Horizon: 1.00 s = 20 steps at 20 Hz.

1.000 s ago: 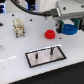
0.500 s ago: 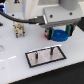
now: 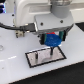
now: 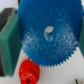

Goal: Insert the blue gear onto the right peg, followed by the red gear

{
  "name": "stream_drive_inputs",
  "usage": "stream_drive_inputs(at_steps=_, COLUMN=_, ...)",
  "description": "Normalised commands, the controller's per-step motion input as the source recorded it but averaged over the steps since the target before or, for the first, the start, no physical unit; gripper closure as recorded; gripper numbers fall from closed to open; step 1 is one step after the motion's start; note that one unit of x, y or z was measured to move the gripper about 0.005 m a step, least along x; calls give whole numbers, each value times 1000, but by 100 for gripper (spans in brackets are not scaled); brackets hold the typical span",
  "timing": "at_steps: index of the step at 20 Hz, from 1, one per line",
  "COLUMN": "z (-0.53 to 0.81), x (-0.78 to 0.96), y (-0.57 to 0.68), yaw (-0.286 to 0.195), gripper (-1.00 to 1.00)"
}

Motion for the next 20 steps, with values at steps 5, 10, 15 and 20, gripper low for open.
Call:
stream_drive_inputs(at_steps=5, z=0, x=401, y=0, yaw=0, gripper=100)
stream_drive_inputs(at_steps=10, z=-19, x=358, y=12, yaw=0, gripper=100)
stream_drive_inputs(at_steps=15, z=-73, x=223, y=115, yaw=0, gripper=100)
stream_drive_inputs(at_steps=20, z=-97, x=307, y=51, yaw=0, gripper=100)
